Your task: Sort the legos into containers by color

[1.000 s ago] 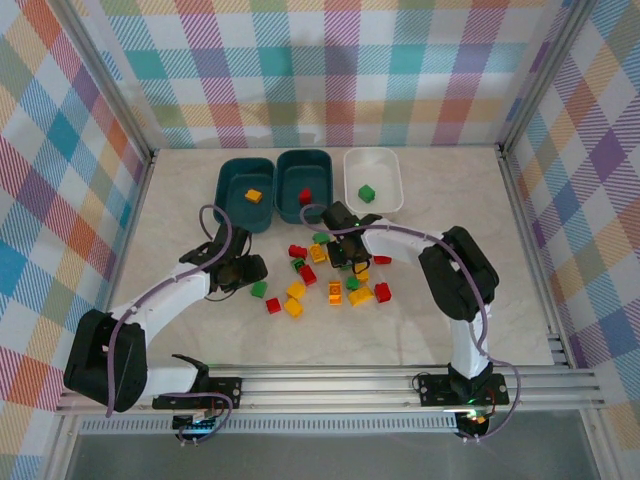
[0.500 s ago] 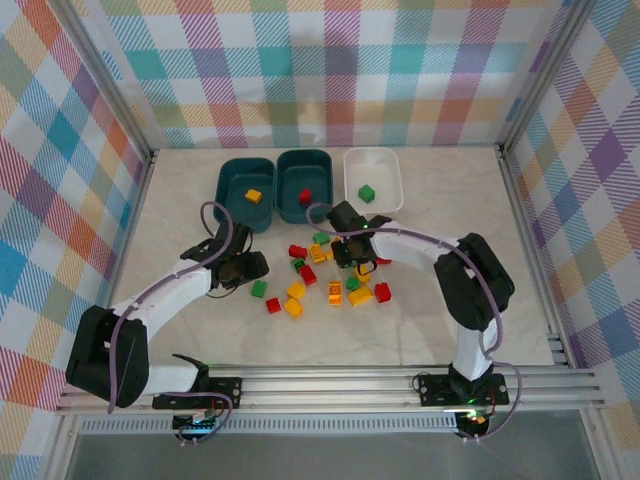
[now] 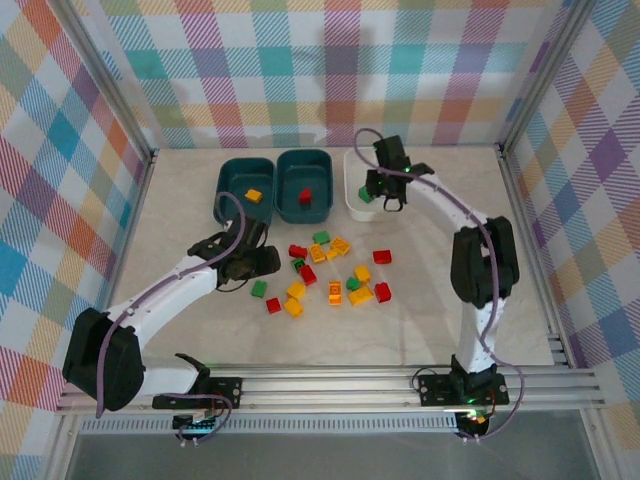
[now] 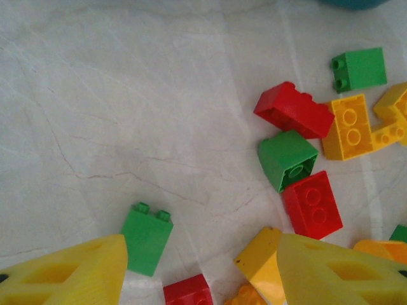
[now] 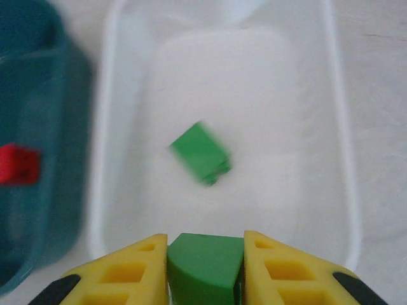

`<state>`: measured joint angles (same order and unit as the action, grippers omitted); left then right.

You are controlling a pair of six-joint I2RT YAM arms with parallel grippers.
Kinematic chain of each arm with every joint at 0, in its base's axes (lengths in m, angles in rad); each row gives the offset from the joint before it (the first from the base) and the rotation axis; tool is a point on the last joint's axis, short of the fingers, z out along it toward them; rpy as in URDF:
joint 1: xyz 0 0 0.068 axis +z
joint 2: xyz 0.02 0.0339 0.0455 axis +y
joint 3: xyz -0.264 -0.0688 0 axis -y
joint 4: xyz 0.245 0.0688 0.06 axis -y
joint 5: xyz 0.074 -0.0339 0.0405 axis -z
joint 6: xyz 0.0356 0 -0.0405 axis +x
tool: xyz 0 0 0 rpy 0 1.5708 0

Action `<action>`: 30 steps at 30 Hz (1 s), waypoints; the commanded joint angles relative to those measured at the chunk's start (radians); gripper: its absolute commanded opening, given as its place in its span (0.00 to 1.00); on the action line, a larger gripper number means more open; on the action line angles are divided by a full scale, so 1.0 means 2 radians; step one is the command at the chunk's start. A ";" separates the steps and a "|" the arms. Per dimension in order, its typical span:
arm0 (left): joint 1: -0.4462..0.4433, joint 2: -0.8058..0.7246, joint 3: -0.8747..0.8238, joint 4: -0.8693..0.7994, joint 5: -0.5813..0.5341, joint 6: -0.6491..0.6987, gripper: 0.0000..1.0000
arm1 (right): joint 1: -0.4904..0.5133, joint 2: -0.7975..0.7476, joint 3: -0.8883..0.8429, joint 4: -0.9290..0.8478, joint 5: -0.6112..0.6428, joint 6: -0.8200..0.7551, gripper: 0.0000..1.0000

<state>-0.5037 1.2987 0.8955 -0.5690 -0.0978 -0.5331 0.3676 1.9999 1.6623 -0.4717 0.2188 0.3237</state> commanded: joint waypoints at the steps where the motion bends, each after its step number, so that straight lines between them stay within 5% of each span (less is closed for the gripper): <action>1: -0.009 0.006 0.035 -0.047 -0.009 0.035 0.64 | -0.013 0.057 0.061 -0.042 -0.039 -0.005 0.29; 4: -0.010 0.006 0.047 -0.055 0.000 0.045 0.68 | -0.021 0.083 0.093 -0.053 -0.048 -0.007 0.33; 9: -0.028 0.020 0.054 -0.035 0.033 0.045 0.78 | -0.026 0.065 0.103 -0.053 -0.056 -0.011 0.60; 13: -0.034 0.050 0.057 -0.011 0.033 0.013 0.78 | -0.026 0.005 0.049 -0.024 -0.068 -0.003 0.61; 21: -0.035 0.132 0.082 0.055 0.017 -0.182 0.74 | -0.020 -0.142 -0.164 0.070 -0.110 0.048 0.61; 30: -0.037 0.217 0.138 0.075 0.003 -0.296 0.61 | -0.016 -0.215 -0.286 0.099 -0.116 0.060 0.55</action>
<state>-0.5694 1.6806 1.1110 -0.4210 -0.0723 -1.0138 0.3294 1.6184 1.1244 -0.3260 0.0044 0.4274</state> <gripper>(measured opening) 0.626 0.560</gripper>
